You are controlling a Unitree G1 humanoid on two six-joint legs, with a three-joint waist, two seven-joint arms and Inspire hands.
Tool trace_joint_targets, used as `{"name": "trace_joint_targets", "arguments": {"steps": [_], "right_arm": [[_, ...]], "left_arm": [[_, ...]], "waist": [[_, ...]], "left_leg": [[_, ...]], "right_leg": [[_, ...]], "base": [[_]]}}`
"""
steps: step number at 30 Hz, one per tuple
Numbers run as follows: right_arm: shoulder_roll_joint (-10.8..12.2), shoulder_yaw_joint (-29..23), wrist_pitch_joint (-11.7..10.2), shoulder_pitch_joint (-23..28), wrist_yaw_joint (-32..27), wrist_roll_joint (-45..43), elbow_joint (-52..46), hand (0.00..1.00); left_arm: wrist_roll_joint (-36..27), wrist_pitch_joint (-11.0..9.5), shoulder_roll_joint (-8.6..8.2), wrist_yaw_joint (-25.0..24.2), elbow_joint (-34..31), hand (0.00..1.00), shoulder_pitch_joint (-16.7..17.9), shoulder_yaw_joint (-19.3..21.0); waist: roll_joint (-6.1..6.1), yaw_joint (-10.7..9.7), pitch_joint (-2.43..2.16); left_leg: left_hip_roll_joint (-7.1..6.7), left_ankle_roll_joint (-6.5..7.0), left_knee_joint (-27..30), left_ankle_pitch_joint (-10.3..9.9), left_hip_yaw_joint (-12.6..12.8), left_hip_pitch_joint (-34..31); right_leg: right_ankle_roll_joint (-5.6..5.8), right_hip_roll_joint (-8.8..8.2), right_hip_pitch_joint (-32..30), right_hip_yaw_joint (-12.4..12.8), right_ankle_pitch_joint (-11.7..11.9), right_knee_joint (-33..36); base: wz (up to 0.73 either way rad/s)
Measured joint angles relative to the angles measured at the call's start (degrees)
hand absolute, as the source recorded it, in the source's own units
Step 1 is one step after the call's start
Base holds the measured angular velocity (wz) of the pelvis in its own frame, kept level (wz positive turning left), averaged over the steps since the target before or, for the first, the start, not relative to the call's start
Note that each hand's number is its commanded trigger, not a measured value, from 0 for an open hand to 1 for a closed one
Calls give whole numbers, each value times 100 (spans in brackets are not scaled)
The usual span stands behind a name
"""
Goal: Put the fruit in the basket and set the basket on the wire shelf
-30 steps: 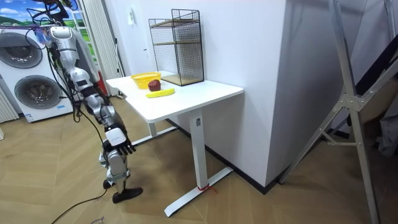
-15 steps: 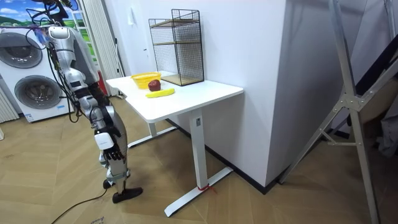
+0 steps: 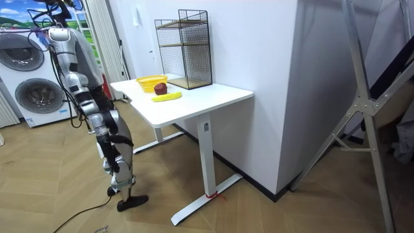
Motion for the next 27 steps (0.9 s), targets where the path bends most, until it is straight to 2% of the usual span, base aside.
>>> {"name": "trace_joint_targets", "arguments": {"steps": [2,4,8,9,11,13,15,19,21,27], "right_arm": [[-7,-354,-16,3,-266,195,-335,0],[-18,-575,-133,0,-574,234,-759,0],[-103,-1028,-504,-83,-1409,229,-1799,0],[-117,-1139,-617,-104,-1732,150,-2162,0],[-119,-1174,-748,-101,-2299,-118,-2975,0],[-138,-1246,-873,-108,-2797,-636,-3772,0],[-200,-1223,-1112,-141,-3353,-1643,-4544,0],[-246,-1214,-1242,-344,-4079,-3207,-5474,0],[-285,-1097,-1322,-392,-4408,-3874,-6066,0],[-348,-408,-1544,-349,-4503,-5014,-7298,0]], "left_arm": [[-2,-6,0,0,-98,0,49,129],[0,-51,9,13,-260,0,90,196],[73,-184,48,154,-392,0,166,211],[66,-246,47,197,-411,0,166,211],[39,-308,42,213,-475,0,209,210],[33,-357,62,245,-555,0,232,210],[48,-465,109,267,-567,0,216,194],[66,-506,112,358,-562,0,181,140],[63,-542,119,357,-556,0,171,-26],[34,-680,128,338,-299,0,47,-292]], "waist": [[-38,-33,-1],[-65,-56,-1],[-96,-176,-3],[-130,-152,-23],[-116,-171,-15],[-116,-202,-14],[-137,-185,-15],[-133,-144,-10],[-119,-110,0],[-113,55,7]], "left_leg": [[-17,0,5,0,18,3],[-31,0,14,0,35,0],[-25,-1,33,0,62,-50],[-23,-1,31,1,95,-86],[-25,-1,30,1,107,-148],[-30,0,42,2,93,-200],[-30,-1,63,3,89,-231],[-36,1,54,4,89,-319],[-36,2,54,5,89,-362],[-29,1,44,5,112,-392]], "right_leg": [[3,-28,-80,19,-71,167],[-1,-36,-121,20,-113,245],[-7,-33,-177,41,-117,257],[-9,-27,-227,68,-115,266],[-9,-25,-279,90,-115,342],[-8,-29,-314,97,-114,348],[-8,-25,-351,102,-114,337],[-6,-25,-444,115,-114,332],[-3,-22,-484,121,-111,328],[-1,3,-526,161,-107,259]], "base": [[-5],[-2],[-1],[-8],[-10],[2],[0],[0],[0],[-4]]}}
